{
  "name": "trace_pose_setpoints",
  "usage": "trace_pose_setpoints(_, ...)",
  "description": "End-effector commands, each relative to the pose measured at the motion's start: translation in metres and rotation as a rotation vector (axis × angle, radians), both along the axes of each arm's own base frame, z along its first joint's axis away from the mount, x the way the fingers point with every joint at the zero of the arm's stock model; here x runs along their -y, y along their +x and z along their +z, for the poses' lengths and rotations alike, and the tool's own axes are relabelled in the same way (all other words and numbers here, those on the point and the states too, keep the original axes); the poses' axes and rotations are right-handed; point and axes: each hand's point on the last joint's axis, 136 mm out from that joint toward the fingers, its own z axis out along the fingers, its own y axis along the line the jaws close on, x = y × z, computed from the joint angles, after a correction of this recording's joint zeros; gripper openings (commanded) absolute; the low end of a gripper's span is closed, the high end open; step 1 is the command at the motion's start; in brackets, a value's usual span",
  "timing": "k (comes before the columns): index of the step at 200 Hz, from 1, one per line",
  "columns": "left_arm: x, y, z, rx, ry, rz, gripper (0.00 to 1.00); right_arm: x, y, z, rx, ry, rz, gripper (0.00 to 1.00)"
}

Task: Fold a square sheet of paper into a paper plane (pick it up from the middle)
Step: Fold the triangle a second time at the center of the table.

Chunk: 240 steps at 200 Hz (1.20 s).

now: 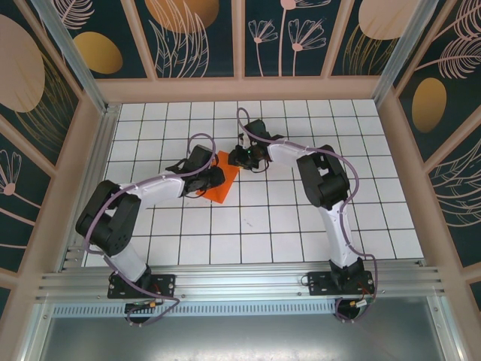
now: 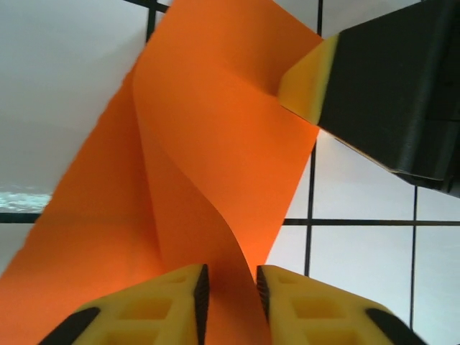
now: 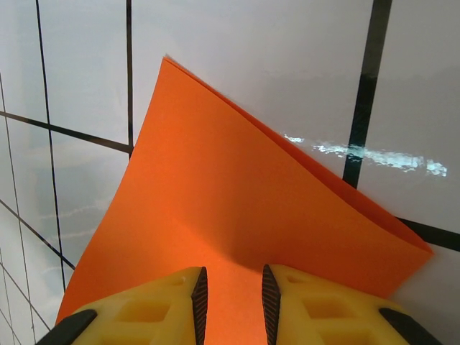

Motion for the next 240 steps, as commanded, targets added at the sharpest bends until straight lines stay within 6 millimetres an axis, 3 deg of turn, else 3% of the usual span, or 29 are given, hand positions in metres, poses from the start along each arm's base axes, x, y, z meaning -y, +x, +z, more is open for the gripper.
trace_pose_setpoints(1, 0.012, 0.004, 0.004, 0.001, -0.049, -0.019, 0.33, 0.006, -0.014, -0.025, -0.071, -0.037, -0.009, 0.29)
trace_pose_setpoints(8, 0.015, 0.003, -0.006, -0.021, -0.057, -0.030, 0.35, 0.006, -0.015, -0.026, -0.073, -0.037, -0.009, 0.29)
trace_pose_setpoints(64, 0.038, 0.008, -0.004, -0.024, -0.189, -0.048, 0.49, 0.008, -0.017, -0.026, -0.077, -0.025, -0.013, 0.28)
trace_pose_setpoints(91, 0.038, 0.013, -0.004, -0.008, -0.207, -0.020, 0.51, 0.004, -0.020, -0.023, -0.077, 0.006, 0.004, 0.29)
trace_pose_setpoints(130, 0.022, 0.012, -0.014, -0.006, -0.160, 0.050, 0.36, -0.008, -0.023, 0.011, -0.010, 0.112, 0.067, 0.31)
trace_pose_setpoints(134, 0.021, 0.011, -0.015, -0.007, -0.157, 0.056, 0.34, 0.002, -0.014, 0.016, 0.000, 0.124, 0.048, 0.32)
trace_pose_setpoints(169, 0.015, 0.011, -0.024, -0.011, -0.153, 0.091, 0.23, 0.001, -0.017, 0.045, 0.050, 0.217, 0.107, 0.38)
trace_pose_setpoints(240, 0.008, 0.008, -0.027, -0.007, -0.165, 0.144, 0.16, 0.011, -0.056, 0.050, 0.041, 0.246, 0.174, 0.35)
